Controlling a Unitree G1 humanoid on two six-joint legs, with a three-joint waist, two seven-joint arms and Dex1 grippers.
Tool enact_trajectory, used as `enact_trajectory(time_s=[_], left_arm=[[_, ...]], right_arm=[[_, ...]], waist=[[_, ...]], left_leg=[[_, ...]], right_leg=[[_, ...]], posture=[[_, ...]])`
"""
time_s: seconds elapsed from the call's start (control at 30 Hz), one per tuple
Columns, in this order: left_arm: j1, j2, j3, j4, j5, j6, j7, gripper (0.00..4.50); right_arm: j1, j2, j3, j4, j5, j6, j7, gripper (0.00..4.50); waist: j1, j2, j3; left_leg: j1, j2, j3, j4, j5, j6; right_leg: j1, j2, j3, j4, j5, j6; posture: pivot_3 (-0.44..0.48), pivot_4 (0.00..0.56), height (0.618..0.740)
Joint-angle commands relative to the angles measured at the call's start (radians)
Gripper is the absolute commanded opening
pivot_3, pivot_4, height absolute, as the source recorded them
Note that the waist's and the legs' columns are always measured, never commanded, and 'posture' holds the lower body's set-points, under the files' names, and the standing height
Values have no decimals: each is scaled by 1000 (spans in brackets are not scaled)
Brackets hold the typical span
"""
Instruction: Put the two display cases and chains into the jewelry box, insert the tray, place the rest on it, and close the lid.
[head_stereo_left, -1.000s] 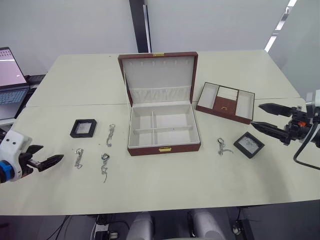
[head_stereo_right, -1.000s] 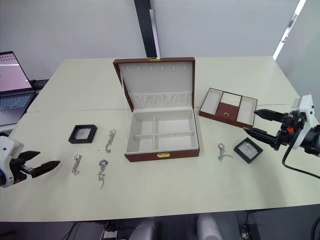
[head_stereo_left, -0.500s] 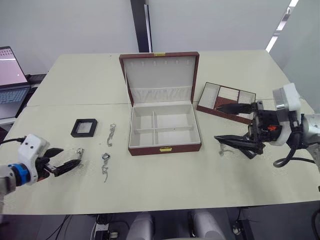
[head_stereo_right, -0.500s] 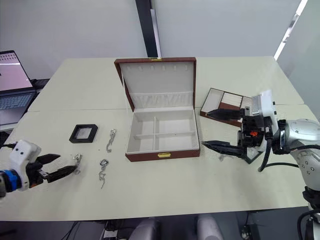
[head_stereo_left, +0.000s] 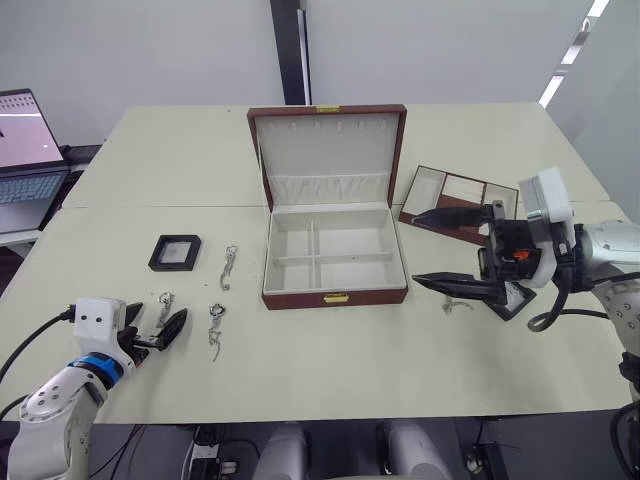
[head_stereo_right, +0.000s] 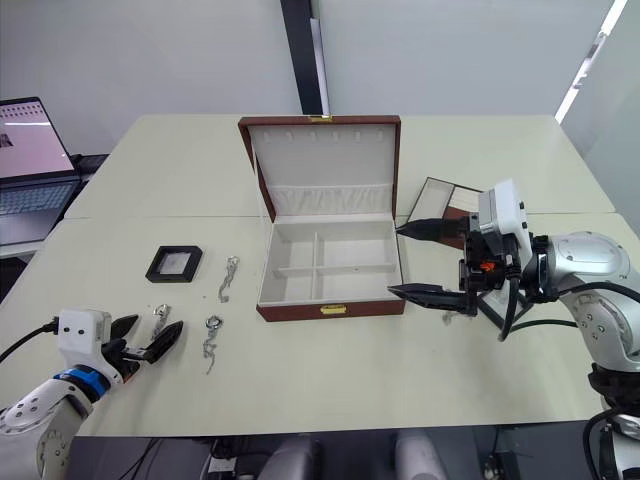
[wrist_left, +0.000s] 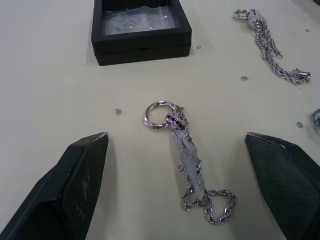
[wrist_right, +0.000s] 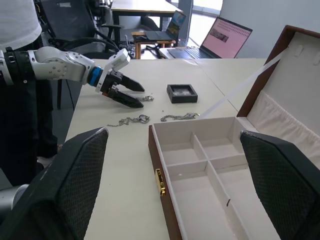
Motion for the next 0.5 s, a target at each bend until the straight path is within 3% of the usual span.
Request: enact_trajectory(time_s=[0.03, 0.23, 0.5], left_arm=[[14, -8, -15, -4, 2, -6, 10, 4500], [47, -9, -37, 5, 0, 2, 0, 4500], [28, -4, -48, 37, 0, -3, -9, 2269]], right_arm=[[-15, -8, -8, -8, -2, -18, 15, 4458], [-6, -9, -7, -5, -5, -16, 20, 4458], [7, -6, -9, -9, -7, -15, 17, 4500]], waist=[[0, 0, 0], [0, 0, 0], [0, 1, 0]], left_leg=[[0, 0, 0, 0, 0, 0], [1, 0, 0, 0, 0, 0], [1, 0, 0, 0, 0, 0]], right_leg=[[0, 0, 0, 0, 0, 0], [1, 0, 0, 0, 0, 0], [1, 0, 0, 0, 0, 0]], posture=[[0, 150, 740], [0, 150, 740], [0, 150, 740]])
